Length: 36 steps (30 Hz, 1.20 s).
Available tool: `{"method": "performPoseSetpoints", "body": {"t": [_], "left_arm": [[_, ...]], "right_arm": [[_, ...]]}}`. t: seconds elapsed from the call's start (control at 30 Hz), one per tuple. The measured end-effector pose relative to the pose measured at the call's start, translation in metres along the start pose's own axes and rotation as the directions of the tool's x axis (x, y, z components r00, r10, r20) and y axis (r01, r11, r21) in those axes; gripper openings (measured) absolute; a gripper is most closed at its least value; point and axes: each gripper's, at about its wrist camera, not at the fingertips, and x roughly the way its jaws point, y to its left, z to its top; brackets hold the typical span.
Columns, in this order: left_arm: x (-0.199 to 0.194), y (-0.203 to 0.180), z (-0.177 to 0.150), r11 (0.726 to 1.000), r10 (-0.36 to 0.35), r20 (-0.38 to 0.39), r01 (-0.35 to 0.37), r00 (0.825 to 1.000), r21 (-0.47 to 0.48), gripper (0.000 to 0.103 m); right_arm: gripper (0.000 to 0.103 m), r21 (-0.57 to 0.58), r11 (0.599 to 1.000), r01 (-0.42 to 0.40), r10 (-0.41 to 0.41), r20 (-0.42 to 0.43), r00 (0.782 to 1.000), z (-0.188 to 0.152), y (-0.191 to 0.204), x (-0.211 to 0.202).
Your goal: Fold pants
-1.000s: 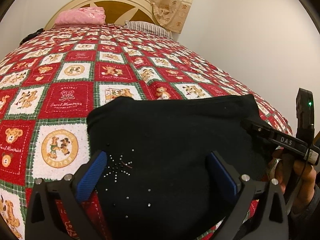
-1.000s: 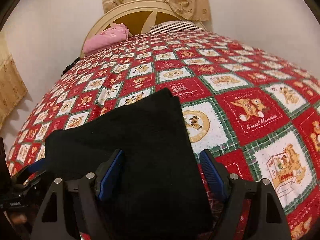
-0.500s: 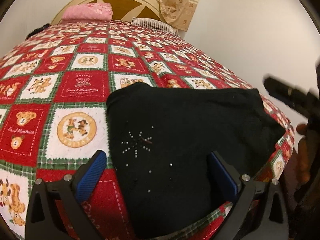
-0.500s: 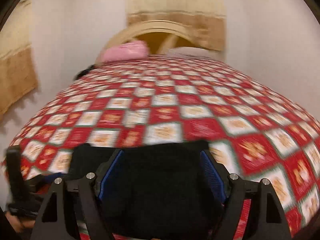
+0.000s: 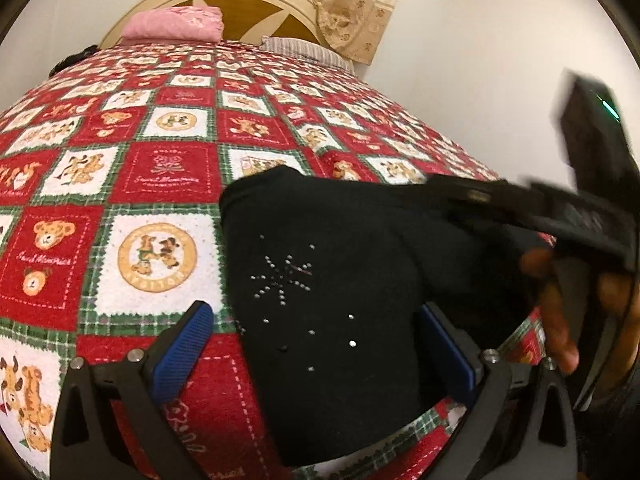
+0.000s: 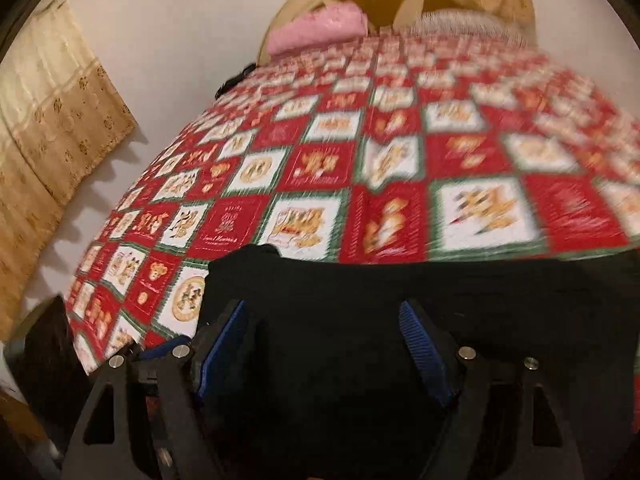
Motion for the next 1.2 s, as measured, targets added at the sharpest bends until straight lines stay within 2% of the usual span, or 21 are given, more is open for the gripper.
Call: {"method": "performPoseSetpoints", "body": {"t": [0.1, 0.17, 0.23, 0.3, 0.43, 0.57, 0.67, 0.8, 0.9, 1.2], "left_arm": [[-0.003, 0.005, 0.004, 1.000, 0.016, 0.015, -0.016, 1.000, -0.018, 0.103], [0.000, 0.011, 0.006, 0.999, 0.013, 0.002, -0.013, 1.000, -0.045, 0.103], [0.001, 0.013, 0.007, 0.999, 0.006, 0.003, -0.006, 1.000, -0.053, 0.103], [0.002, 0.012, 0.008, 0.999, 0.013, 0.001, -0.013, 1.000, -0.051, 0.103], [0.002, 0.010, 0.013, 0.999, 0.023, 0.001, -0.023, 1.000, -0.041, 0.103], [0.004, 0.016, 0.020, 0.999, 0.002, -0.008, -0.002, 1.000, -0.052, 0.103], [0.011, 0.019, 0.021, 0.998, -0.016, -0.034, 0.014, 0.999, -0.064, 0.103], [0.017, 0.014, 0.024, 0.999, -0.007, -0.044, 0.006, 0.999, -0.038, 0.103], [0.023, 0.011, 0.025, 1.000, 0.003, -0.057, -0.004, 0.998, -0.022, 0.103], [0.032, 0.007, 0.029, 1.000, 0.025, -0.094, -0.023, 0.995, 0.018, 0.103]], "right_arm": [[0.079, -0.012, 0.992, 0.122, -0.120, 0.103, 0.987, -0.012, -0.015, -0.041], [0.079, 0.050, 0.988, 0.144, -0.149, 0.135, 0.980, -0.025, -0.038, -0.069], [0.079, 0.111, 0.984, 0.138, -0.152, 0.121, 0.981, -0.041, -0.061, -0.083], [0.078, 0.153, 0.974, 0.167, -0.181, 0.086, 0.980, -0.061, -0.076, -0.085], [0.078, 0.083, 0.965, 0.250, -0.256, 0.067, 0.964, -0.079, -0.073, -0.083], [0.077, 0.110, 0.976, 0.189, -0.201, 0.108, 0.974, -0.075, -0.075, -0.102], [0.077, 0.164, 0.967, 0.193, -0.221, 0.174, 0.960, -0.071, -0.090, -0.117], [0.067, 0.238, 0.954, 0.184, -0.218, 0.125, 0.968, -0.068, -0.115, -0.106], [0.065, 0.274, 0.949, 0.158, -0.188, 0.088, 0.978, -0.068, -0.128, -0.093], [0.064, 0.263, 0.960, 0.092, -0.125, 0.112, 0.986, -0.060, -0.128, -0.070]]}}
